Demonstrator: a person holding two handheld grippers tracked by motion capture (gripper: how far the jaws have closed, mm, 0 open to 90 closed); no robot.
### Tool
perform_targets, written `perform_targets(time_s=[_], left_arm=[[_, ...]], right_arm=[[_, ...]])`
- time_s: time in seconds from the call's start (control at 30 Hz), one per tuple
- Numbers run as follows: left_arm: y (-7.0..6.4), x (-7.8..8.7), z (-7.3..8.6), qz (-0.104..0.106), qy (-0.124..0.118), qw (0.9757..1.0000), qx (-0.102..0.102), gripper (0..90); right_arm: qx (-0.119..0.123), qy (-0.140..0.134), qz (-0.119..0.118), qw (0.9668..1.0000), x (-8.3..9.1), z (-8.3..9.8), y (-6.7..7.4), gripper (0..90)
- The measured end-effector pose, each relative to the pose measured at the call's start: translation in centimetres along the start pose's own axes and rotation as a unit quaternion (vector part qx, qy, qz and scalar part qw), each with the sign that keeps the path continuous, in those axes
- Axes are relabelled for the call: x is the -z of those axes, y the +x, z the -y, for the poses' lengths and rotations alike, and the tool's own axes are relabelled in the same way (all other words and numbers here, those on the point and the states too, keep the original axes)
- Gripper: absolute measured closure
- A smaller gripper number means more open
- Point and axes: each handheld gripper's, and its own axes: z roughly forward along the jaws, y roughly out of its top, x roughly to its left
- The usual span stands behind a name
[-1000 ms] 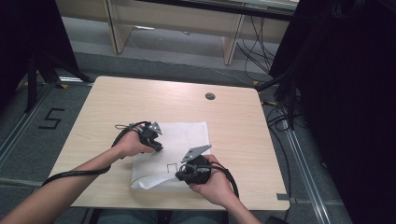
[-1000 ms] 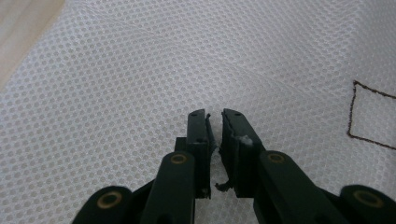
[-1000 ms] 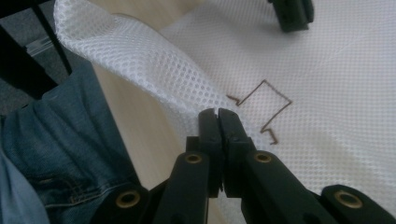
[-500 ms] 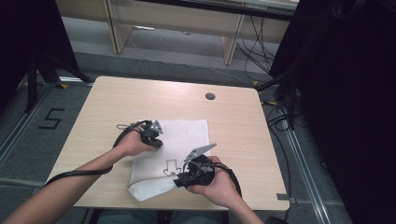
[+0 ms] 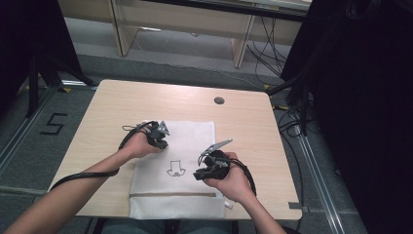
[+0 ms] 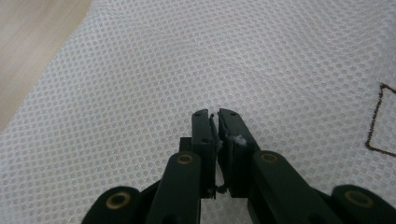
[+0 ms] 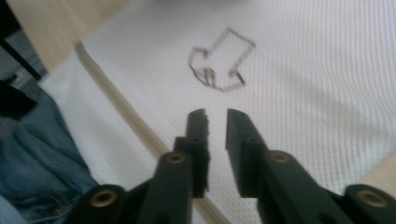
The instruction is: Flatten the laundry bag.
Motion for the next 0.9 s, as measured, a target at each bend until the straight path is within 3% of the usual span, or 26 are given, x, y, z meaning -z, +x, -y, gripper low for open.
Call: perform_targets(time_s=[0.03,0.1,0.17,0.3,0.33,0.4,0.47,0.5,0.53,0.57,0.6,0.67,0.73,0.83,0.9], left_arm=[[-0.1,0.1,-0.1,-0.003,0.004,0.9999,-0.012,84.4],[-0.3,0.3,-0.1,-0.001,0.000,0.9999,-0.010,81.1],[-0.5,0.8,0.0,0.011,-0.012,0.9999,0.002,80.1],[-1.6,2.8,1.0,0.013,-0.028,0.9995,-0.011,79.9],[-1.9,3.5,1.5,0.018,-0.037,0.9991,-0.008,80.4],[-2.6,4.8,2.8,0.037,-0.043,0.9983,0.009,81.4],[-2.8,6.3,4.3,0.062,-0.033,0.9975,0.000,81.4],[-3.3,6.9,5.3,0.080,-0.037,0.9960,0.012,81.6],[-3.9,7.1,5.8,0.088,-0.053,0.9939,0.040,81.6],[-4.2,7.7,6.6,0.093,-0.045,0.9942,0.028,81.8],[-5.0,7.8,7.3,0.104,-0.063,0.9911,0.054,82.0],[-6.0,7.9,8.4,0.121,-0.062,0.9888,0.062,81.7],[-6.8,8.0,8.8,0.126,-0.049,0.9894,0.054,81.1],[-6.9,7.7,8.4,0.111,-0.029,0.9931,0.025,81.1],[-6.8,7.1,8.3,0.105,-0.015,0.9942,0.020,81.4]], right_arm=[[-0.002,0.009,0.002,1.0000,-0.3,0.2,-0.4,85.9],[-0.009,0.033,0.012,0.9993,-1.3,0.8,-1.1,90.0],[-0.015,0.034,0.015,0.9992,-1.5,0.9,-1.2,90.0],[-0.025,0.043,0.023,0.9985,-2.2,1.3,-1.6,90.0],[-0.016,0.041,0.025,0.9987,-2.3,1.4,-1.7,90.0],[-0.017,0.043,0.028,0.9985,-2.5,1.5,-1.7,90.0],[-0.017,0.052,0.034,0.9979,-2.7,1.7,-1.8,90.0],[-0.016,0.057,0.040,0.9975,-2.8,1.8,-1.8,90.0],[-0.016,0.062,0.042,0.9970,-2.9,2.0,-1.8,90.0],[-0.015,0.063,0.043,0.9970,-3.0,2.1,-1.8,90.0],[-0.011,0.064,0.043,0.9969,-3.0,2.2,-1.9,90.0],[-0.013,0.071,0.052,0.9960,-3.2,2.2,-2.0,90.0],[-0.017,0.078,0.055,0.9952,-3.4,2.3,-2.0,90.0],[-0.010,0.080,0.057,0.9951,-3.5,2.3,-2.0,90.0],[-0.022,0.087,0.059,0.9942,-3.6,2.4,-1.7,90.0]])
